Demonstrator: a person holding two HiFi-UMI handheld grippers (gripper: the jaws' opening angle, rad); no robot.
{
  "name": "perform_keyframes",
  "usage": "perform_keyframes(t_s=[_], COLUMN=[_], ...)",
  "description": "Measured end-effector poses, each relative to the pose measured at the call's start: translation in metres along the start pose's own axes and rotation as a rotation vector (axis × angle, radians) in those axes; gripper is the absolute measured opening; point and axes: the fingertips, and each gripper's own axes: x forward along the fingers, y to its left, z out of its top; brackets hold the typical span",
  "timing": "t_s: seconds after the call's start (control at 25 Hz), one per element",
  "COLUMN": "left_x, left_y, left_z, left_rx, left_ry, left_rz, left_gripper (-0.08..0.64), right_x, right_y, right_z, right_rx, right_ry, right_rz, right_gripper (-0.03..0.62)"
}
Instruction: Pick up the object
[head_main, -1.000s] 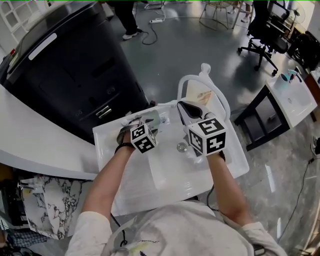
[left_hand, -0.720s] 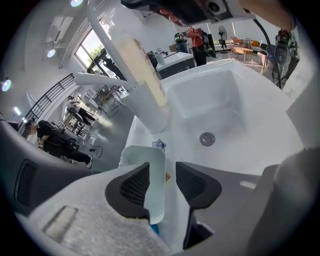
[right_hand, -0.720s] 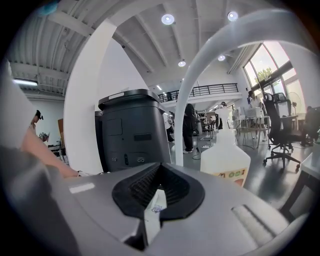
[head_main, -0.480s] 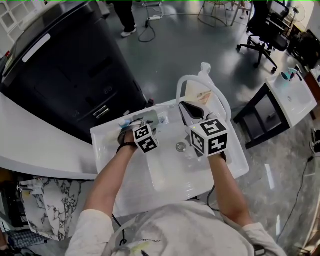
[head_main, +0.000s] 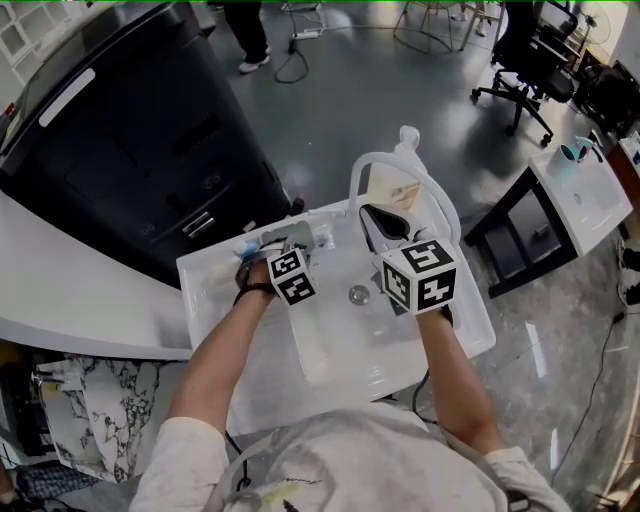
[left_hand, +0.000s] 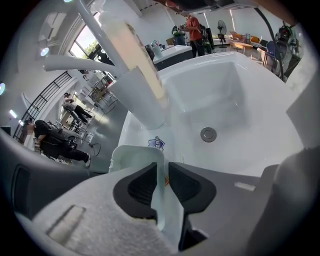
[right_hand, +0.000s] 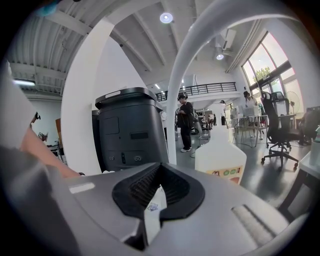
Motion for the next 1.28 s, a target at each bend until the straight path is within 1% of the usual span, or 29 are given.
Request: perform_keyframes(t_s=[0.16,0.28,0.4,0.52,0.76,0.92,1.28], left_x=[0.005,0.005,0.006,0.005,-0.005,-0.016,-0.053], left_y=[-0.001,-0.001,-0.002,-0.001,0.002,0.008,0.033], left_z=[0.0,0.0,0.0,0.002,0.01,0.016,0.033], left_rx=[0.002,0.008,0.009,0.001,-0.03,-0.071,-0.214], left_ry=[0.001,0.003,0.007,0.001,-0.037,-0.08,-0.203], left_rz=[-0.007,-0.005,-0.002,-0.002,0.01,0.034,0.104], left_gripper=[0.074,0.032,0.012,0.011,0.01,0.009,0.009], right_x=[0.001,0.0,-0.001,-0.001,-0.002,-0.002,-0.001], right_y=[-0.003,-0.003,-0.004,-0.006,-0.002,0.001,0.013], right_z=[-0.005,-0.005,-0.005,-0.006,-0.004,-0.002,0.005], right_rx=[0.003,0.005,0.008,0.011,0.01,0.007,-0.005], right_ry=[0.006,0.005,0.005,0.008,0.005,-0.002,-0.012], right_rz=[-0.004,-0.005,-0.006,-0.005,0.004,0.016,0.047], right_gripper=[0.003,0.003,0.004,0.003,0.003,0.003,0.003])
